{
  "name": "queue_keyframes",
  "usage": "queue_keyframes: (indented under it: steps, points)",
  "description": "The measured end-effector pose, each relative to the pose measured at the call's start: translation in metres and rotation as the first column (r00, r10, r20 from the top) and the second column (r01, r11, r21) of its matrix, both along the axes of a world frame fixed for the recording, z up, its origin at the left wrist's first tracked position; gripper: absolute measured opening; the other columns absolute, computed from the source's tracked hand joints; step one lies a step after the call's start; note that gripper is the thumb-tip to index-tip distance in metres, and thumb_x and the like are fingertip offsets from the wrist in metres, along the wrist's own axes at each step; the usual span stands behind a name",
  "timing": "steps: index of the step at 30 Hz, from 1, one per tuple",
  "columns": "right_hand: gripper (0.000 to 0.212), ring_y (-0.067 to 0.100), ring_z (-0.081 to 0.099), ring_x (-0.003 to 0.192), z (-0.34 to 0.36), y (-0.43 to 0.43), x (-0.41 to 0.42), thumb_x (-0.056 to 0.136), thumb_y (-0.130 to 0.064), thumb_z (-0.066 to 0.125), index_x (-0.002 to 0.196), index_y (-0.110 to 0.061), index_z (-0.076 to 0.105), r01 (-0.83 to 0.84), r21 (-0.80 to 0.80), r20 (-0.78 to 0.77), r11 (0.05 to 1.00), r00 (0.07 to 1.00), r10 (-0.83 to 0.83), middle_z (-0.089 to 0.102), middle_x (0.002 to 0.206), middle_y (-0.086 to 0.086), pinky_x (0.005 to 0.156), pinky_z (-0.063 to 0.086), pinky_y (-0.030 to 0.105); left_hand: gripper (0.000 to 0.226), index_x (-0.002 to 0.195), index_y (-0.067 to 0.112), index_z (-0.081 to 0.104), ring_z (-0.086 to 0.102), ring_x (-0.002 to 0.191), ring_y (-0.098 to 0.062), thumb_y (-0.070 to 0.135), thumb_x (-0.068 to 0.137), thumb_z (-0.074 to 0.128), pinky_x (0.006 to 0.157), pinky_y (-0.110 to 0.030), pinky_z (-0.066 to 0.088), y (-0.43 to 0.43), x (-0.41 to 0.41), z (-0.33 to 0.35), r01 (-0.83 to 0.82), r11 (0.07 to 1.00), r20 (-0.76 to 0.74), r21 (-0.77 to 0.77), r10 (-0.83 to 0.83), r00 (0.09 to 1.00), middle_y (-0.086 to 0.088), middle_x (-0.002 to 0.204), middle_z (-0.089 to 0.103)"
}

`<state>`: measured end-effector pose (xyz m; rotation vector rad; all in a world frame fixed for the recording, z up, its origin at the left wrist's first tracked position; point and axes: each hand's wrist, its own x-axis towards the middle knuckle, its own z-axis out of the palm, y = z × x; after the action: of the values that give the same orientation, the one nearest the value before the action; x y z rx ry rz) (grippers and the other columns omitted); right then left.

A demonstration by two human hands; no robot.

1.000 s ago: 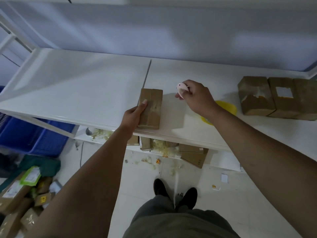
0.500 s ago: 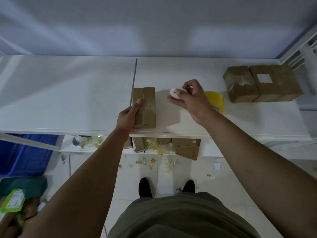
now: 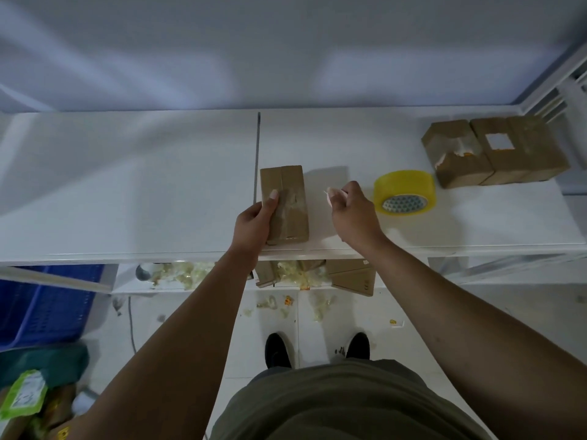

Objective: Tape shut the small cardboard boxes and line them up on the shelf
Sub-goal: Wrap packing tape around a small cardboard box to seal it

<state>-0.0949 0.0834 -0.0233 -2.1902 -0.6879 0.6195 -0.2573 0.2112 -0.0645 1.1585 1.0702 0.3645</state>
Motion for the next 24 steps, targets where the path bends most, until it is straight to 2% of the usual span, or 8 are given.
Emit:
queue_keyframes:
  steps: [2, 5, 9, 12, 14, 18, 21, 24]
  points:
    - [0.027, 0.037, 0.069, 0.112, -0.003, 0.007, -0.004, 0.109, -0.042, 0.049, 0.103, -0.016, 0.045, 0.012, 0.021, 0.025, 1.0, 1.0, -0.013, 0.072, 0.13, 0.013, 0.078, 0.046, 0.033, 0.048, 0.089, 0.031, 0.084, 0.082, 0.091, -0.019, 0.077, 0.083, 0.071, 0.082, -0.034, 0.066, -0.002, 0.0, 0.001, -0.006, 1.0, 0.003, 0.014, 0.006, 1.0, -0.002, 0.096, 0.084]
    - [0.024, 0.041, 0.07, 0.099, -0.005, 0.016, -0.006, 0.11, -0.038, 0.049, 0.102, -0.016, 0.043, 0.026, 0.017, 0.102, 1.0, 0.994, -0.027, 0.074, 0.108, 0.017, 0.071, 0.042, 0.033, 0.044, 0.094, 0.036, 0.085, 0.081, 0.093, -0.014, 0.077, 0.085, 0.07, 0.075, -0.024, 0.064, -0.005, -0.002, 0.004, -0.009, 1.0, 0.029, 0.029, 0.008, 1.0, 0.002, 0.097, 0.084]
    - [0.019, 0.043, 0.068, 0.086, -0.01, 0.005, -0.013, 0.108, -0.036, 0.048, 0.102, -0.019, 0.041, -0.071, -0.108, 0.178, 0.992, 0.98, 0.09, 0.068, 0.091, 0.015, 0.069, 0.054, 0.044, 0.044, 0.1, 0.036, 0.085, 0.081, 0.092, -0.011, 0.075, 0.084, 0.073, 0.071, -0.019, 0.062, -0.011, -0.001, 0.007, -0.031, 0.999, 0.058, 0.044, 0.029, 0.998, 0.003, 0.097, 0.084]
    - [0.017, 0.044, 0.067, 0.084, -0.027, -0.027, -0.025, 0.107, -0.035, 0.049, 0.103, -0.023, 0.038, -0.161, -0.169, 0.242, 0.972, 0.95, 0.199, 0.069, 0.088, 0.016, 0.064, 0.047, 0.041, 0.04, 0.091, 0.035, 0.086, 0.082, 0.086, -0.013, 0.073, 0.083, 0.075, 0.068, -0.023, 0.063, -0.008, 0.002, 0.011, -0.137, 0.991, 0.022, -0.006, 0.137, 0.99, 0.003, 0.092, 0.084]
    - [0.015, 0.044, 0.069, 0.087, -0.038, -0.047, -0.03, 0.107, -0.039, 0.049, 0.106, -0.025, 0.042, -0.187, -0.205, 0.22, 0.961, 0.948, 0.231, 0.07, 0.087, 0.012, 0.065, 0.046, 0.04, 0.04, 0.089, 0.033, 0.086, 0.082, 0.086, -0.013, 0.071, 0.082, 0.076, 0.069, -0.026, 0.065, -0.005, 0.002, 0.012, -0.18, 0.982, 0.02, -0.054, 0.181, 0.983, 0.003, 0.093, 0.084]
    - [0.026, 0.036, 0.07, 0.09, -0.041, -0.058, -0.023, 0.104, -0.056, 0.052, 0.102, -0.03, 0.056, -0.156, -0.186, 0.214, 0.97, 0.957, 0.195, 0.075, 0.09, 0.002, 0.072, 0.054, 0.04, 0.039, 0.098, 0.03, 0.086, 0.082, 0.091, -0.013, 0.067, 0.084, 0.079, 0.069, -0.022, 0.064, -0.01, 0.003, 0.012, -0.15, 0.988, 0.051, -0.029, 0.151, 0.987, 0.003, 0.098, 0.084]
    - [0.024, 0.033, 0.071, 0.096, -0.036, -0.047, -0.01, 0.103, -0.056, 0.054, 0.107, -0.034, 0.063, -0.234, -0.193, 0.228, 0.953, 0.934, 0.276, 0.078, 0.099, -0.001, 0.074, 0.055, 0.038, 0.04, 0.102, 0.027, 0.085, 0.082, 0.09, -0.013, 0.063, 0.088, 0.077, 0.068, -0.02, 0.063, -0.013, -0.002, 0.016, -0.169, 0.985, 0.068, -0.03, 0.17, 0.983, 0.003, 0.099, 0.084]
    - [0.028, 0.027, 0.072, 0.098, -0.03, -0.034, -0.004, 0.104, -0.056, 0.052, 0.108, -0.033, 0.067, -0.306, -0.171, 0.168, 0.937, 0.928, 0.334, 0.079, 0.1, -0.003, 0.079, 0.057, 0.038, 0.043, 0.111, 0.022, 0.083, 0.081, 0.09, -0.013, 0.06, 0.092, 0.075, 0.069, -0.02, 0.062, -0.014, -0.012, 0.018, -0.217, 0.976, 0.081, -0.001, 0.216, 0.973, 0.002, 0.099, 0.084]
